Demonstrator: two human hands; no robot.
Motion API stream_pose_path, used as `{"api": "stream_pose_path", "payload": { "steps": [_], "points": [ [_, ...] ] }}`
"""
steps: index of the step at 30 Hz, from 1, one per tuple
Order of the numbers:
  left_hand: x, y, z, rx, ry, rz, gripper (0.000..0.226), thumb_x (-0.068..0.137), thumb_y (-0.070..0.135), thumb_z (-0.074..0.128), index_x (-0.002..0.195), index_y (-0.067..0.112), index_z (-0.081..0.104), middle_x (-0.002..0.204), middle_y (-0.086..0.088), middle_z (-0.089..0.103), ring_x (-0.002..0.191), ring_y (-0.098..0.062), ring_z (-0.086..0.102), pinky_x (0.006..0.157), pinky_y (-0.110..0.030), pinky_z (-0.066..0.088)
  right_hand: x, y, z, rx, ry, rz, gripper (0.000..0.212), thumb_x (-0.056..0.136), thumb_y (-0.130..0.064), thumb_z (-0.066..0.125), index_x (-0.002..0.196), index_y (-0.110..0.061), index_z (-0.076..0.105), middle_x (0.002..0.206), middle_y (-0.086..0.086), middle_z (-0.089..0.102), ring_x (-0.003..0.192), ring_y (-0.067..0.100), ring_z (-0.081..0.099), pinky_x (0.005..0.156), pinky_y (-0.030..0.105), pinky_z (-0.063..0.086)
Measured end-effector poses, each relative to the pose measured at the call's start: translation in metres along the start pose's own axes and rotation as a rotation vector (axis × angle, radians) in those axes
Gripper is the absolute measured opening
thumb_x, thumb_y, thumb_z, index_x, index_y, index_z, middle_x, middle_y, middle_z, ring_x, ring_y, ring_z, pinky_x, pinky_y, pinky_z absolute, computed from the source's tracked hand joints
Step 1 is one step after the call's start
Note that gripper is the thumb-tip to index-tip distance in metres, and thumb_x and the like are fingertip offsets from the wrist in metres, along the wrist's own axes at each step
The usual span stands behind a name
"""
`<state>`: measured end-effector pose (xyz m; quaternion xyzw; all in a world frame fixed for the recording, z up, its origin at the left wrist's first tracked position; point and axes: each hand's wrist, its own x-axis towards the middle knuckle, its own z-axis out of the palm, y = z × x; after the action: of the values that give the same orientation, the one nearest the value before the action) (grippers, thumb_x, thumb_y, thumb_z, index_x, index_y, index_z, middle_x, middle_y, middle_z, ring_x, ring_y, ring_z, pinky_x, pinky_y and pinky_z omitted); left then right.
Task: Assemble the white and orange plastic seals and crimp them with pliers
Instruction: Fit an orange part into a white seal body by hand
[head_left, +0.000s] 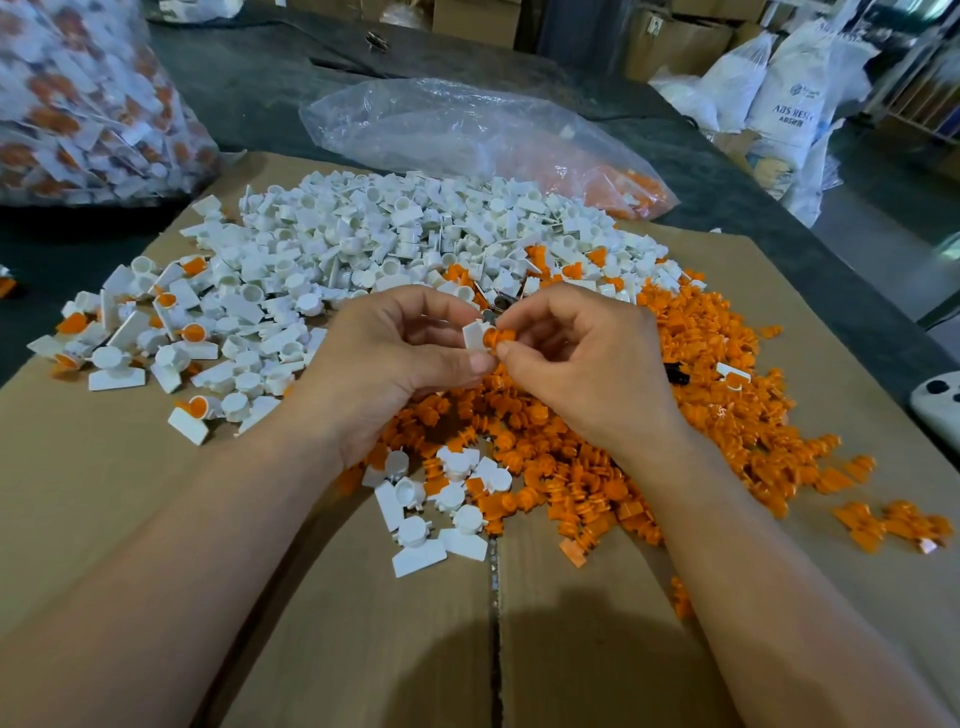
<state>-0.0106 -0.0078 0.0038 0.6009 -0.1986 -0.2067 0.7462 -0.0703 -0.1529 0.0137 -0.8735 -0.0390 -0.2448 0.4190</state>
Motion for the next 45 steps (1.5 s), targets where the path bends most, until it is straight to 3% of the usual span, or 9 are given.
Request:
{"api": "stream_pose_path", "payload": {
  "steps": [15,20,24,27,37,45],
  "points": [
    [-0.0027,-0.0019,0.0057,0.225,0.063,0.151,0.031,0.046,0.015,0.074,0.075,0.017,0.063,0.062,0.010,0.069,0.057,-0.002,0.065,0.056,-0.012,0.051,-0.0003,-0.0003,-0.0013,-0.035,0.002,0.050,0.010,0.074,-0.005,0.071,0.076,-0.014,0.068,0.064,-0.015,0.059,0.059,-0.001,0.056,0.052,0.009,0.042],
    [-0.0018,-0.0019,0.0021,0.126,0.054,0.110,0.029,0.049,0.008,0.073,0.077,0.012,0.064,0.061,0.004,0.069,0.057,-0.006,0.067,0.054,-0.015,0.052,-0.0001,0.0002,-0.0020,0.023,-0.019,0.044,0.015,0.077,-0.007,0.071,0.083,-0.021,0.068,0.073,-0.015,0.063,0.067,0.001,0.061,0.059,0.011,0.048],
    [-0.0004,-0.0013,-0.0003,0.026,0.054,0.059,0.030,0.050,0.009,0.072,0.079,0.008,0.064,0.061,-0.002,0.070,0.057,-0.012,0.068,0.053,-0.017,0.053,0.0005,0.0015,-0.0034,0.053,-0.071,0.044,0.024,0.079,-0.011,0.070,0.099,-0.023,0.066,0.080,-0.013,0.064,0.074,0.006,0.064,0.071,0.026,0.055],
    [-0.0009,0.0001,0.0000,-0.028,0.052,0.031,0.031,0.049,0.010,0.071,0.078,0.008,0.064,0.061,-0.003,0.070,0.058,-0.014,0.069,0.053,-0.018,0.053,0.0012,0.0033,-0.0045,0.044,-0.080,0.006,0.031,0.078,-0.010,0.070,0.106,-0.023,0.063,0.081,-0.013,0.063,0.075,0.003,0.062,0.072,0.022,0.054],
    [-0.0038,0.0033,0.0012,-0.055,0.047,-0.002,0.033,0.046,0.009,0.071,0.078,0.006,0.064,0.060,-0.005,0.070,0.056,-0.015,0.068,0.051,-0.017,0.052,0.0001,0.0057,-0.0010,0.067,0.004,-0.066,0.035,0.074,-0.011,0.071,0.106,-0.018,0.059,0.084,-0.011,0.063,0.079,0.001,0.063,0.071,0.014,0.052],
    [-0.0057,0.0041,0.0011,-0.042,0.051,-0.021,0.031,0.046,0.008,0.071,0.077,0.005,0.064,0.059,-0.004,0.069,0.054,-0.013,0.068,0.050,-0.017,0.052,0.0017,0.0055,-0.0022,0.045,-0.032,-0.116,0.030,0.073,-0.013,0.069,0.103,-0.008,0.066,0.087,-0.007,0.064,0.084,0.007,0.064,0.075,0.024,0.054]
  ]
}}
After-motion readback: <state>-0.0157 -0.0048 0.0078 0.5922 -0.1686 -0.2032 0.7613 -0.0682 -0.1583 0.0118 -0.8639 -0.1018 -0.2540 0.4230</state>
